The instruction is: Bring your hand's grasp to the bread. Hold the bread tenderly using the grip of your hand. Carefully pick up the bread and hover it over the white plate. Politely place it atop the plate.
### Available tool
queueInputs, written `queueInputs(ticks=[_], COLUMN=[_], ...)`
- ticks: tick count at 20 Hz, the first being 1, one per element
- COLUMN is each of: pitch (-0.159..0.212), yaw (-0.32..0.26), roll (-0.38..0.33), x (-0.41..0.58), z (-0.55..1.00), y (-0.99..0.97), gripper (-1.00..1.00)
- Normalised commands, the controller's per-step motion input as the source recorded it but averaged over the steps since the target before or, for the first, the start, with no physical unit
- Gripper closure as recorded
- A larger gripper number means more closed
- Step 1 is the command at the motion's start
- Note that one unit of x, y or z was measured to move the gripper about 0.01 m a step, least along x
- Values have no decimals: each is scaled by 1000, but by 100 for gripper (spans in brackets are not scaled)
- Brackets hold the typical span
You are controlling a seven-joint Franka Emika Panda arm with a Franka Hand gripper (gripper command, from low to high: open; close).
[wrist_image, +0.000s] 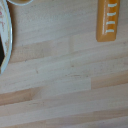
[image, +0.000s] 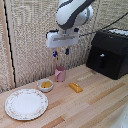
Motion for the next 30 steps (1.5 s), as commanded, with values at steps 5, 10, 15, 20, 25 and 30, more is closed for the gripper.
queueInputs(ticks=[5, 10, 15, 20, 25, 30], pitch=[0, 3, 0, 0, 17, 50], yaw=[0, 0, 36, 79, 47, 0], roll=[71, 94, 79, 23, 0, -7], x=[-546, -485, -219, -36, 0, 0], z=[-211, -197, -254, -341, -421, -479], y=[-655, -737, -604, -366, -114, -7], gripper=[-100, -100, -100, -100, -100, -100])
